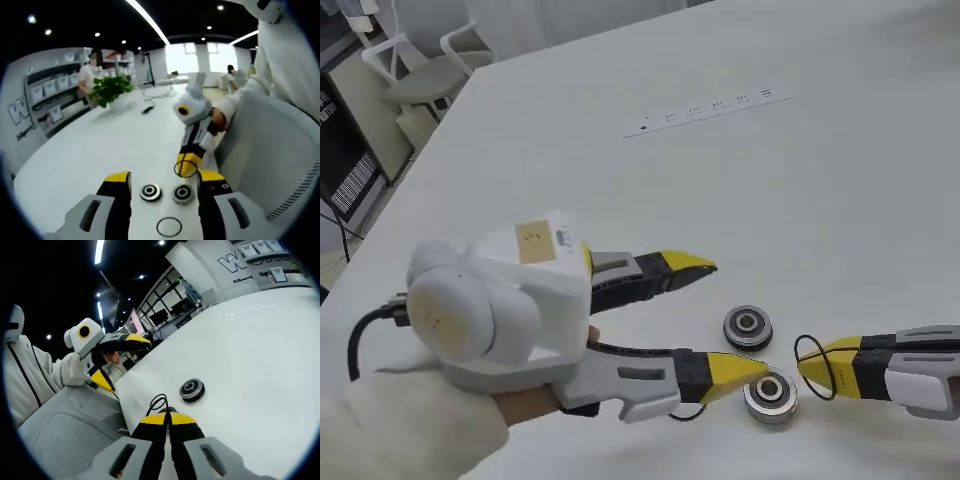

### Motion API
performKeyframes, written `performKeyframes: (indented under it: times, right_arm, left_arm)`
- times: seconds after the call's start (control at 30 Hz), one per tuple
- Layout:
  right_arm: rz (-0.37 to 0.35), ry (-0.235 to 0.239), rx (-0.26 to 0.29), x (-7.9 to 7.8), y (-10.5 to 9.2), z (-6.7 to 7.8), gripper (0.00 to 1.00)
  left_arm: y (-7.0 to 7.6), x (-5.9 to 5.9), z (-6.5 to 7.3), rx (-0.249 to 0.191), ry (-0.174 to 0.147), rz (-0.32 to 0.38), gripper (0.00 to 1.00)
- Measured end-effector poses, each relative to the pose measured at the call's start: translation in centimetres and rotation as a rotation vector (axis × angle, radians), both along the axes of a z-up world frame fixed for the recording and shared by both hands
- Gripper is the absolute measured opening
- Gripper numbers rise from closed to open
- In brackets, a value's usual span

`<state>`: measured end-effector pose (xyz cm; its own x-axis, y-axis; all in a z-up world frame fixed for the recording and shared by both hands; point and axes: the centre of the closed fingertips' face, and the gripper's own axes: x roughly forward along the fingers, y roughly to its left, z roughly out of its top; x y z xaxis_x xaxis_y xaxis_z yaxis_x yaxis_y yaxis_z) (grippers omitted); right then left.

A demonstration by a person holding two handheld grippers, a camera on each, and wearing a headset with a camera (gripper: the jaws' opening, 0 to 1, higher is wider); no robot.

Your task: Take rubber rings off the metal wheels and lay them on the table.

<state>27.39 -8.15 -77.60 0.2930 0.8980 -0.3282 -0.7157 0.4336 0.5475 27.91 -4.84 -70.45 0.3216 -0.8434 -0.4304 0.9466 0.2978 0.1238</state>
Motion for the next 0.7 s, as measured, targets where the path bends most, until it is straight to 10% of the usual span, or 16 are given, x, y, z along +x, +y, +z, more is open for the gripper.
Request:
performKeyframes:
  times: [0.7]
  right_arm:
    - [-0.056,-0.043,-0.025,1.1,-2.1,2.0,0.0]
  left_arm:
    - [7.0,0.2,4.9,-0.046,0.008,0.134,0.79]
